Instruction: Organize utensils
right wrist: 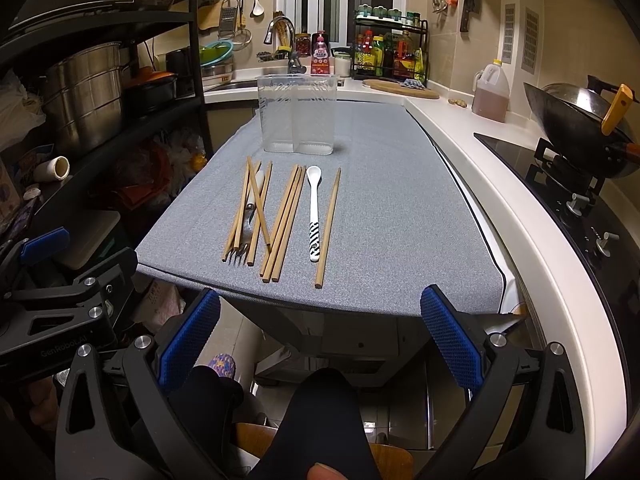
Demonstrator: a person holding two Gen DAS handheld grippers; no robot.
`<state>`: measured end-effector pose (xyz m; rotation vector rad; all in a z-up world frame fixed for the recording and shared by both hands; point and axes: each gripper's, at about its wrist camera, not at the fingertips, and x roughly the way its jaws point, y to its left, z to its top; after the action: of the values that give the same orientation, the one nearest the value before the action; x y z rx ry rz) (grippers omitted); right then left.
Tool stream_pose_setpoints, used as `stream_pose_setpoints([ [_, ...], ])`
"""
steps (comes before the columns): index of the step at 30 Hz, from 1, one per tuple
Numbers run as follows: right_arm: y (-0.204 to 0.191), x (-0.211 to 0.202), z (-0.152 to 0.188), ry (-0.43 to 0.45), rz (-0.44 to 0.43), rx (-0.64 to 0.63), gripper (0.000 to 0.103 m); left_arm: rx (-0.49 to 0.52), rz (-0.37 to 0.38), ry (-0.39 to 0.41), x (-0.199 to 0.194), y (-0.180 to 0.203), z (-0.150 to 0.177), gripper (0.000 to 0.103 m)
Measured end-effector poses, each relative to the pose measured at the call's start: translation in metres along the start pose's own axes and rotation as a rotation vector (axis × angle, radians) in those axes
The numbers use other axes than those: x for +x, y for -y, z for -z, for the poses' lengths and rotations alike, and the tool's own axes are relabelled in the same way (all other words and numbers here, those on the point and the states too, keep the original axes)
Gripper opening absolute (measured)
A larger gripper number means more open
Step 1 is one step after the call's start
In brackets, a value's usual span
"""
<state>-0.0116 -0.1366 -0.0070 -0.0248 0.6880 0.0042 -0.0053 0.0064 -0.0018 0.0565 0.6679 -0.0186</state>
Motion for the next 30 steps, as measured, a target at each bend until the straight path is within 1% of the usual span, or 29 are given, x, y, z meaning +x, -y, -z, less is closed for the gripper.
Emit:
stream_pose_setpoints([
  [8, 0.001, 0.0, -0.001, 0.003, 0.002, 0.003, 0.098, -0.001, -0.004, -0.006, 0.001, -0.001, 0.0, 0.095],
  [15, 0.009, 0.006, -0.008, 0.003, -0.004, 0.021, 0.098, 0.026, 0.023, -0.028, 0.011, 0.002, -0.004, 0.095],
  [18, 0.02, 0.017, -0.013, -0.01, 0.006, 0.049, 0.098, 0.02, 0.028, -0.035, 0.019, 0.001, -0.007, 0.095],
  [22, 0.033, 0.038, -0.016, -0.026, 0.046, 0.08, 0.098, 0.014, 0.028, -0.043, 0.033, 0.002, -0.013, 0.095],
  [25, 0.037, 0.056, -0.016, -0.04, 0.06, 0.086, 0.098, 0.023, 0.033, -0.051, 0.052, 0.008, -0.018, 0.095],
  [27, 0.038, 0.069, -0.015, -0.055, 0.062, 0.089, 0.098, 0.028, 0.045, -0.057, 0.063, 0.012, -0.02, 0.093],
  [30, 0.039, 0.087, -0.014, -0.077, 0.056, 0.094, 0.098, 0.038, 0.068, -0.076, 0.082, 0.019, -0.022, 0.088],
])
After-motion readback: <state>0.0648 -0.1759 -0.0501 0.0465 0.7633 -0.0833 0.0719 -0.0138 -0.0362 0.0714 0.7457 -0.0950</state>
